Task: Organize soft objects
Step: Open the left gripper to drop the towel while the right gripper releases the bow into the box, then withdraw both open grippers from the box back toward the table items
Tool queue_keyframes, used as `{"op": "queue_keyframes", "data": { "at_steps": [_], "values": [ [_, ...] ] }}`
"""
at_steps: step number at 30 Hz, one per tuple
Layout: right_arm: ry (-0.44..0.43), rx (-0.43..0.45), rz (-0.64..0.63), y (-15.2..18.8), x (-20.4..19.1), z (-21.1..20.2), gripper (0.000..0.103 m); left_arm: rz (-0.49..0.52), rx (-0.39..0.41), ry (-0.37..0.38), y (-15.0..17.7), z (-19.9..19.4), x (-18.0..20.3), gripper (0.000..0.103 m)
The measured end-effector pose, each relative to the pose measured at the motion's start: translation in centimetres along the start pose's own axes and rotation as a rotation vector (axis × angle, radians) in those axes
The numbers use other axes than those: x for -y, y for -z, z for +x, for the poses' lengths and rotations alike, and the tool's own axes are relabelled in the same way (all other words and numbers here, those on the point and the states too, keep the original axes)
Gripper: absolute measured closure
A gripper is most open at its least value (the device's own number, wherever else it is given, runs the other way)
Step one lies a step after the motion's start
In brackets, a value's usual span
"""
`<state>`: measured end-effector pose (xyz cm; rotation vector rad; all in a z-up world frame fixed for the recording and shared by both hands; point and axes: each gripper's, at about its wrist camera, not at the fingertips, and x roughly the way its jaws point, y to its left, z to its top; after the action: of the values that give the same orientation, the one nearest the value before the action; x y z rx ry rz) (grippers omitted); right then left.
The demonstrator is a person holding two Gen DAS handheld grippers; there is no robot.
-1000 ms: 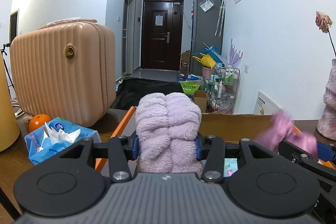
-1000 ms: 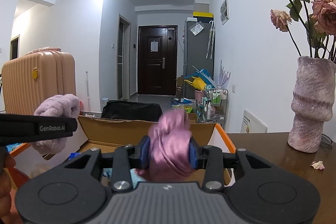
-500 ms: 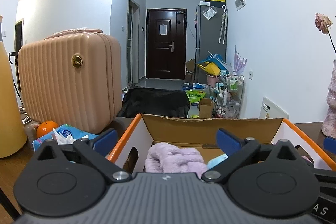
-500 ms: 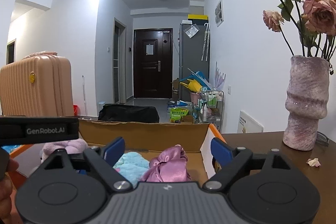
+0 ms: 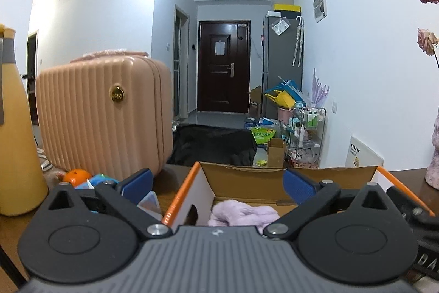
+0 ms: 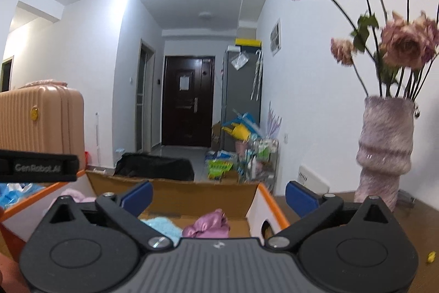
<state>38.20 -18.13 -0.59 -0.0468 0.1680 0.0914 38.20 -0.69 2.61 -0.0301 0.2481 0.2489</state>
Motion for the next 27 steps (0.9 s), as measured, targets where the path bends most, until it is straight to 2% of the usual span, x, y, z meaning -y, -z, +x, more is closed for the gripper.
{"op": "queue_keyframes", "data": {
  "at_steps": [6, 10, 15, 20, 27],
  "values": [
    [-0.022, 0.025, -0.025, -0.4, -0.3, -0.1, 0.000, 0.021, 0.008, 0.024, 0.4, 0.1, -0.9, 0.000],
    [-0.083, 0.019, -0.024, -0.3, -0.4, 0.2, 0.000, 0.019, 0.007, 0.043, 0.6, 0.1, -1.1, 0.000],
    [-0.067, 0.050, -0.031, -0.4, -0.2, 0.5, 0.000, 0.022, 0.034, 0.040, 0.4, -0.1, -1.4, 0.000],
    [-0.092, 0.029, -0.020, -0.4, 0.1, 1.2, 0.000, 0.018, 0.024, 0.072, 0.5, 0.1, -1.7, 0.000],
    [-0.137, -0.006, -0.075, -0.1, -0.7, 1.3, 0.000, 0.046, 0.021, 0.094, 0.6, -0.1, -1.8, 0.000]
  ]
}}
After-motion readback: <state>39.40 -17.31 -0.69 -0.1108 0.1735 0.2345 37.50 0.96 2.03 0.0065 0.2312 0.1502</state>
